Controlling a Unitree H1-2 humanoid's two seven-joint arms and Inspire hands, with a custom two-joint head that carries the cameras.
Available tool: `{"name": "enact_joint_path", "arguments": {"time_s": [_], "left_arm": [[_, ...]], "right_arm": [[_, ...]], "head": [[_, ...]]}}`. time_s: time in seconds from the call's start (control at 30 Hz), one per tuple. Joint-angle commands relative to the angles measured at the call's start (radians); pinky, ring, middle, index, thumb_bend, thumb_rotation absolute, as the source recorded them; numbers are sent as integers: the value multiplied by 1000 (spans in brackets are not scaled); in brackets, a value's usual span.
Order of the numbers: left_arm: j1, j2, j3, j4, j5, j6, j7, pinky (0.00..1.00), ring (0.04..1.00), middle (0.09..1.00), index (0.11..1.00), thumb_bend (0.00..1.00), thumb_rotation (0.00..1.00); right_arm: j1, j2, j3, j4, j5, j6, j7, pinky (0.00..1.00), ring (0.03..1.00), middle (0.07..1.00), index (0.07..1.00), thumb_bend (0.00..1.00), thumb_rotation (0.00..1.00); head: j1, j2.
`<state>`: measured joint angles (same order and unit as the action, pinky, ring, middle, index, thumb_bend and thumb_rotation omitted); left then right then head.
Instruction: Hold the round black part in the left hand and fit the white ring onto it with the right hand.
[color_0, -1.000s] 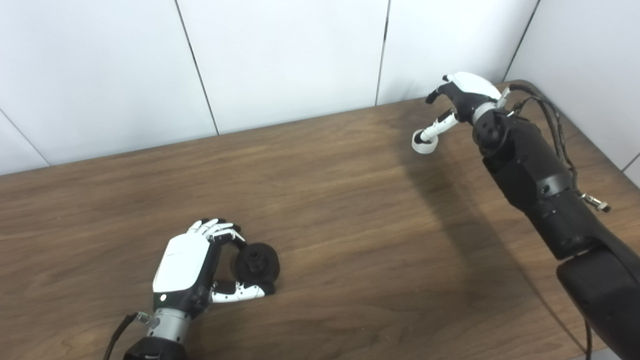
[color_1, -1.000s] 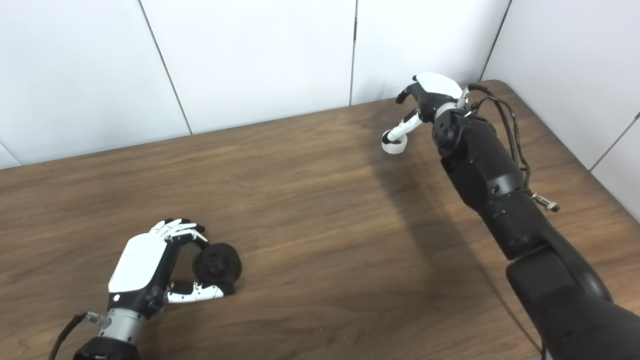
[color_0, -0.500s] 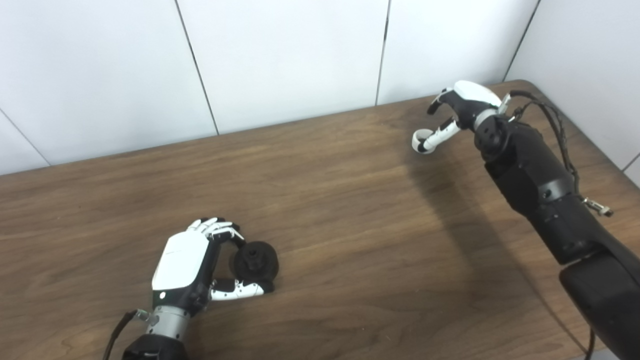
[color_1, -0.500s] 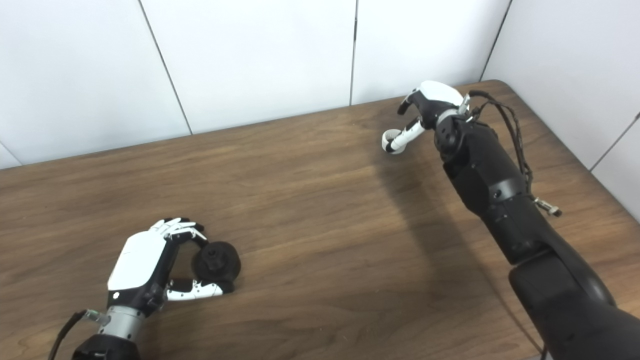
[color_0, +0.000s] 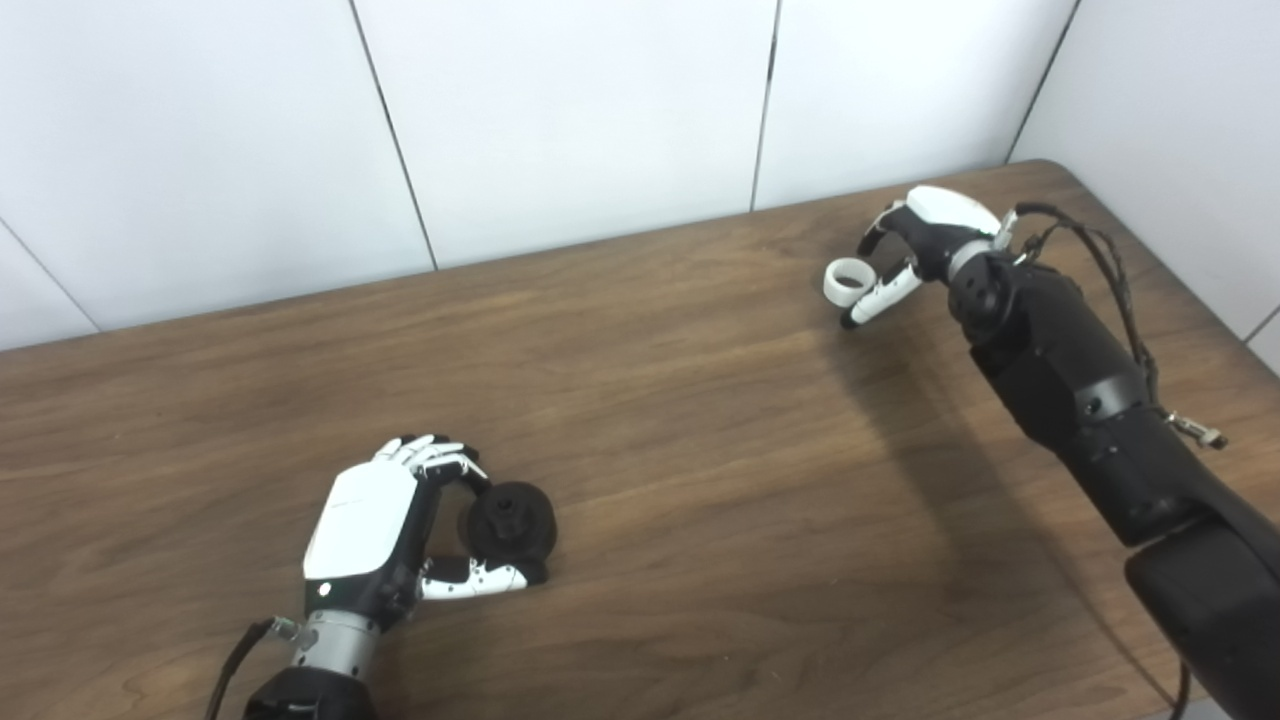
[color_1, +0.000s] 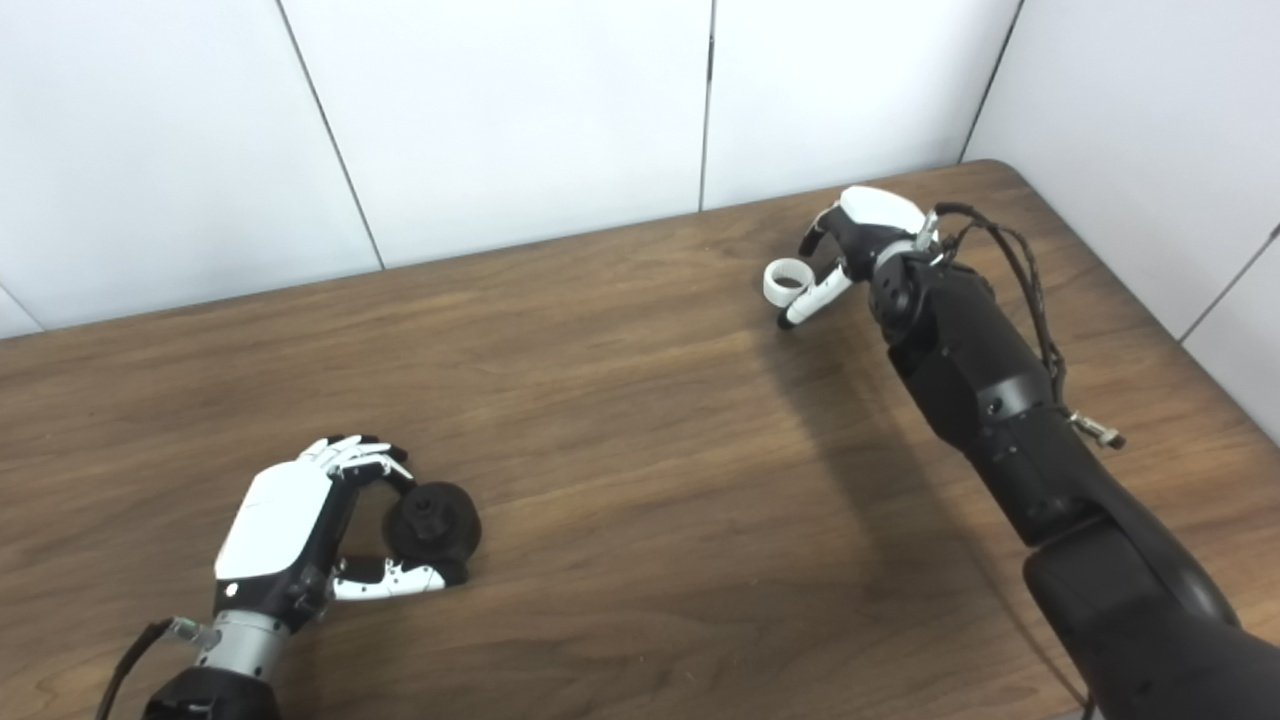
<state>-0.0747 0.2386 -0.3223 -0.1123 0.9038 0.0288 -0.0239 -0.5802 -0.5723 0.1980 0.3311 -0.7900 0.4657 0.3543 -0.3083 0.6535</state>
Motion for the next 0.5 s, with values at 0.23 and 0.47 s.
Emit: {"name": "enact_joint_path", "arguments": {"time_s": [0.23,0.47], "left_arm": [[-20,13,6,-7,11,2,2,911,857,765,485,522,50],[-19,10,3,-6,15,0,7,910,860,765,485,522,51]], "right_arm": [[-32,-20,2,-4,14,-13,-62,997,1000,929,697,839,314],[-46,-12,6,7,16,-1,-80,989,1000,942,713,829,316]], "head": [[1,0],[9,0]]}}
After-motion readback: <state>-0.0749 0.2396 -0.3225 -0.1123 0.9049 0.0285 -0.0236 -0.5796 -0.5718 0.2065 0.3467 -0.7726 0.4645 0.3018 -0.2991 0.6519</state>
